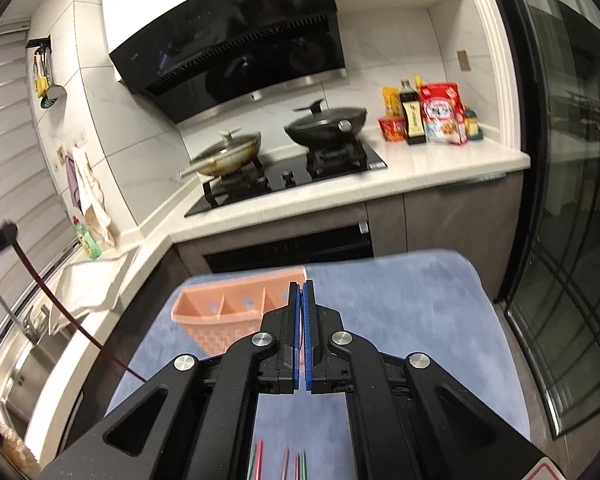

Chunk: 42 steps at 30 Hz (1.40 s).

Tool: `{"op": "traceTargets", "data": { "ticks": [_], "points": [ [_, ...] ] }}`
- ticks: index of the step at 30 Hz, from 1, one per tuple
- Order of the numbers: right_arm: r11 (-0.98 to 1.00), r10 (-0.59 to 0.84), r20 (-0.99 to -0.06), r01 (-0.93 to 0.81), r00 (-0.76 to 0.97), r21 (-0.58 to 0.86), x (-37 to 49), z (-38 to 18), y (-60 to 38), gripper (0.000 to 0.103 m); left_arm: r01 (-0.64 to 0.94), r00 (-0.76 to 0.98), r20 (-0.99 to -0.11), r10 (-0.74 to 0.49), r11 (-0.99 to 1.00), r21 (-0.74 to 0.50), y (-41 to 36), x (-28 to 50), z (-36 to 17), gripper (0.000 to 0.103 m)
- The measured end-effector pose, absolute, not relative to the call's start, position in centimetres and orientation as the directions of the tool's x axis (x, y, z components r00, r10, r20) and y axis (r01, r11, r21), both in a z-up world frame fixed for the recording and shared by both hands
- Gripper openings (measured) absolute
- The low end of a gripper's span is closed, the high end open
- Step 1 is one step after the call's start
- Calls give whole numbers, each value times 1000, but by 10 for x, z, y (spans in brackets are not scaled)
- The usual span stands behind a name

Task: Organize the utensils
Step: 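Lift the red chopstick with the left tool while the right tool carries the spoon toward the pink holder, then lower the chopstick into the pink holder and open the left tool while the right tool releases the spoon there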

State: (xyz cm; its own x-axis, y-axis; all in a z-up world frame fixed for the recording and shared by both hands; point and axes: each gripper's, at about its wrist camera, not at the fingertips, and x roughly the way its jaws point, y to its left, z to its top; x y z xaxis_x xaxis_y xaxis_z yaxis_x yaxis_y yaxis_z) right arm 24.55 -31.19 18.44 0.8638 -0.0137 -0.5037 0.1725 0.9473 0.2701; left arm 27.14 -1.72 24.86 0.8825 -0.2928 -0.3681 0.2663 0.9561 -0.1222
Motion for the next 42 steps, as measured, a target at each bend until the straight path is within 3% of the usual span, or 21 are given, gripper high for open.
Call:
{"op": "traceTargets", "data": {
  "ticks": [9,22,28,30,32,38,42],
  "points": [
    [952,0,-502,153,865,265,315,185,-310,2,270,912,-294,-287,958,-97,-55,324,272,7],
    [954,-3,-585,177,811,240,358,136,-311,2,250,875,-399,-273,962,-110,-67,375,212,7],
    [964,0,-580,155,815,218,362,134,-302,9,237,861,-435,-264,964,-116,-63,380,197,9],
    [964,-1,-572,153,820,218,359,138,-302,14,228,863,-437,-253,967,-111,-60,378,195,17],
    [963,-7,-560,156,828,220,354,144,-302,21,218,866,-437,-244,970,-110,-57,375,195,39],
    [966,-25,-525,157,851,207,333,162,-300,32,197,872,-435,-224,974,-108,-44,361,198,55],
    [965,-25,-519,155,854,210,314,170,-299,38,188,875,-437,-210,978,-94,-36,347,199,59]
  ]
}}
